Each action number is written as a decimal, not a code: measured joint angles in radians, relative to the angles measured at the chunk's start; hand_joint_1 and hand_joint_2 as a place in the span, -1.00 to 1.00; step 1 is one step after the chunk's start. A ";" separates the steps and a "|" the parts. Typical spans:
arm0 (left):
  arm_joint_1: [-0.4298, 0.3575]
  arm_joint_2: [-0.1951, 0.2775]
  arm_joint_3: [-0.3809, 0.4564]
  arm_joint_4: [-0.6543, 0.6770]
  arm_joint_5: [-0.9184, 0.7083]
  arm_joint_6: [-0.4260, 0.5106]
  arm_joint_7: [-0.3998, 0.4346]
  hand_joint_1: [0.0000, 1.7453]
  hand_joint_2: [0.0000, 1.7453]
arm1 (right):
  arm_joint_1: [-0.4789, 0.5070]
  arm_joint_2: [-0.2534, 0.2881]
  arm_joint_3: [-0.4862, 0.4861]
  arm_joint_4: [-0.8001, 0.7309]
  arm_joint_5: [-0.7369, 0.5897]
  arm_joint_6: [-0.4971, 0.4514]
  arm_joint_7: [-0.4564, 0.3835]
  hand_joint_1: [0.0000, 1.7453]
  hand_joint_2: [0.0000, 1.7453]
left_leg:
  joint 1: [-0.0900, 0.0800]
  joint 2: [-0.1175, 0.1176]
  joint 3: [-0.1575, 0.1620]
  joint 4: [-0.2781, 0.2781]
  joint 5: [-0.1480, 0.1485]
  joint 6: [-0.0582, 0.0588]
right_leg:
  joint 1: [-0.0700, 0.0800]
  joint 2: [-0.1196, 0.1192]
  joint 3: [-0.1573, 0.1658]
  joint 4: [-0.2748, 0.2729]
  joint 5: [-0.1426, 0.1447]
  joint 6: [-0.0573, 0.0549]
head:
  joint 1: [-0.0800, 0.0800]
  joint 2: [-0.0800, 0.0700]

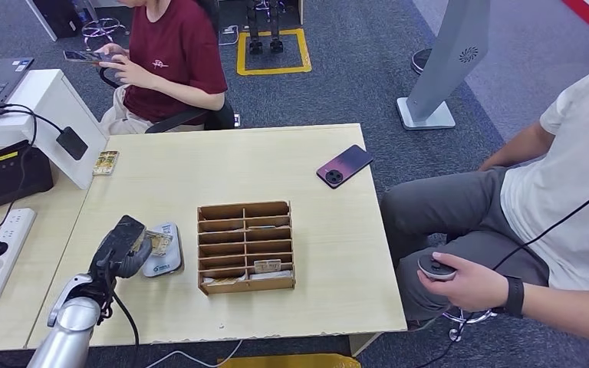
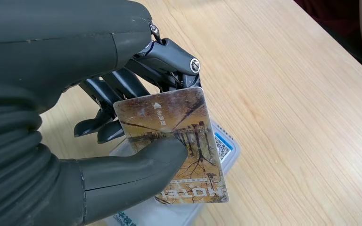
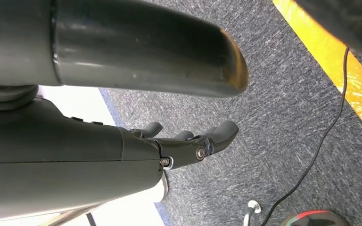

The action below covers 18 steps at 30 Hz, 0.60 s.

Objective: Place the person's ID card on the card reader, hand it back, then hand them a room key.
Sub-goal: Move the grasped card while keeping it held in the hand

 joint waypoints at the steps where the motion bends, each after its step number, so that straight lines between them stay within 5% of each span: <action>1: -0.001 -0.003 0.000 0.004 -0.001 0.002 0.003 1.00 1.00 | 0.000 0.000 0.000 0.000 0.000 0.000 0.002 -1.00 -1.00 | 0.000 0.000 0.000 0.000 0.000 0.000 | 0.000 0.000 0.000 0.000 0.000 0.000 | 0.000 0.000; 18: -0.041 -0.043 0.000 0.092 -0.102 0.131 0.035 1.00 1.00 | -0.001 0.008 0.000 0.000 0.003 0.001 0.008 -1.00 -1.00 | 0.000 0.000 0.000 0.000 0.000 0.000 | 0.000 0.000 0.000 0.000 0.000 0.000 | 0.000 0.000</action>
